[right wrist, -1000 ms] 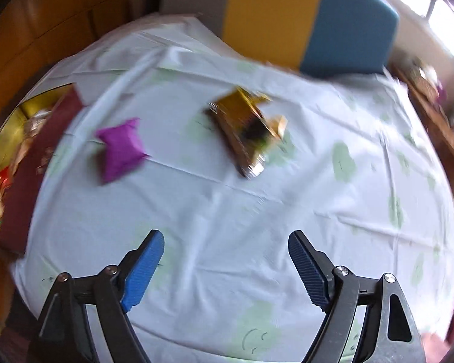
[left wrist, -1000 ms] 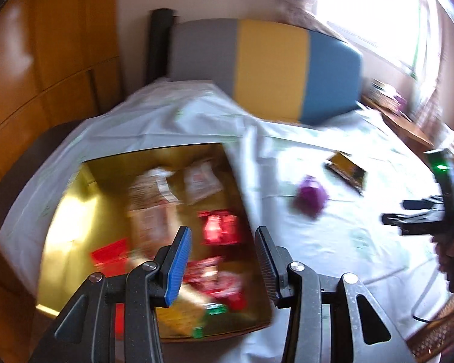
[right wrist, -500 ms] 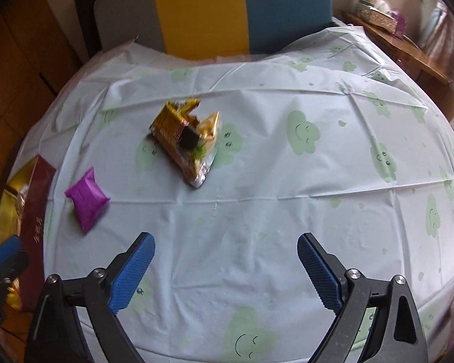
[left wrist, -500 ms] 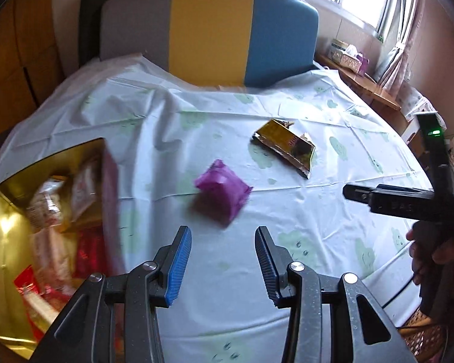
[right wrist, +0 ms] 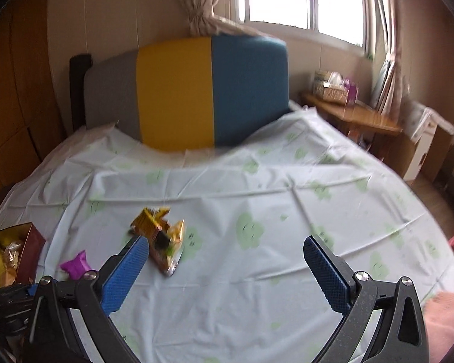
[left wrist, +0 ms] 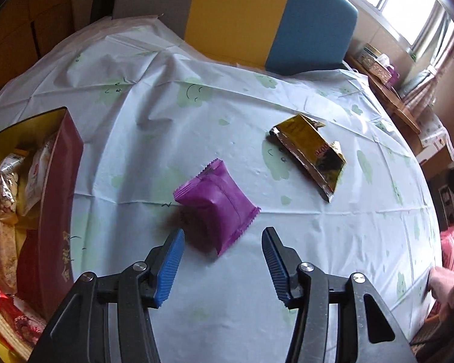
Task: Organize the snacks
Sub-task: 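Move both grippers back toward the purple candy and gold snack bag, then grasp the purple wrapped candy with the left gripper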
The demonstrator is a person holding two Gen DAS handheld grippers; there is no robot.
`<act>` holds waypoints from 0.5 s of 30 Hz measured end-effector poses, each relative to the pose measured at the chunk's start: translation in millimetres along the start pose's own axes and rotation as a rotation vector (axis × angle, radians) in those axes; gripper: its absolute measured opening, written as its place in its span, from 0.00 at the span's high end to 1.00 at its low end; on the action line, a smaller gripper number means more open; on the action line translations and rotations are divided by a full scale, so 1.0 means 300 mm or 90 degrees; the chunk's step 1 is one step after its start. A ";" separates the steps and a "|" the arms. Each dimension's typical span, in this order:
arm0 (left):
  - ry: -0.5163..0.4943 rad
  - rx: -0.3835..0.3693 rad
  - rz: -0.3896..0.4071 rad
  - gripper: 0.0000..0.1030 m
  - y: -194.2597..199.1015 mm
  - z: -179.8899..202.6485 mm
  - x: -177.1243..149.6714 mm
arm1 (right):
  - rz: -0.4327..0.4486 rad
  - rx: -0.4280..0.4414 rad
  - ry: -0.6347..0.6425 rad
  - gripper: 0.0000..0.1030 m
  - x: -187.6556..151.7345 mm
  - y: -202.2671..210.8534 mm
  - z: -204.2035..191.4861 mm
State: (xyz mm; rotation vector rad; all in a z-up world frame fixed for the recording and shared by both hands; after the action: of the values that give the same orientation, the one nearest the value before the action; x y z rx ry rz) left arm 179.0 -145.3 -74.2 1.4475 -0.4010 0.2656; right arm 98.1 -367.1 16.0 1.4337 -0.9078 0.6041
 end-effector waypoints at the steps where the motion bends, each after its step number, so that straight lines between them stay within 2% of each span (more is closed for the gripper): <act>1: 0.008 0.004 -0.003 0.48 -0.014 0.001 0.009 | 0.012 0.007 -0.009 0.00 0.005 0.013 0.002; 9: 0.031 0.028 -0.007 0.47 -0.091 0.031 0.062 | -0.053 0.066 -0.088 0.00 -0.004 -0.025 0.039; 15: -0.009 0.060 0.015 0.47 -0.130 0.080 0.107 | -0.064 0.078 -0.068 0.00 -0.027 -0.026 0.015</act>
State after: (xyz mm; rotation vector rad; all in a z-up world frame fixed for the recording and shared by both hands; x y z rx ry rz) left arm 221.6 -175.6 -94.3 1.5381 -0.4215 0.2965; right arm 99.3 -370.7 4.7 1.6242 -0.8887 0.5195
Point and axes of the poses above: each gripper's, at about its wrist camera, not at the fingertips, and y roughly against the way its jaws point, z to its right, x to its top, the point moved 1 cm from there along -y, roughly the way its jaws point, and after that the axes turned 10 degrees about x, right-handed, at the moved point
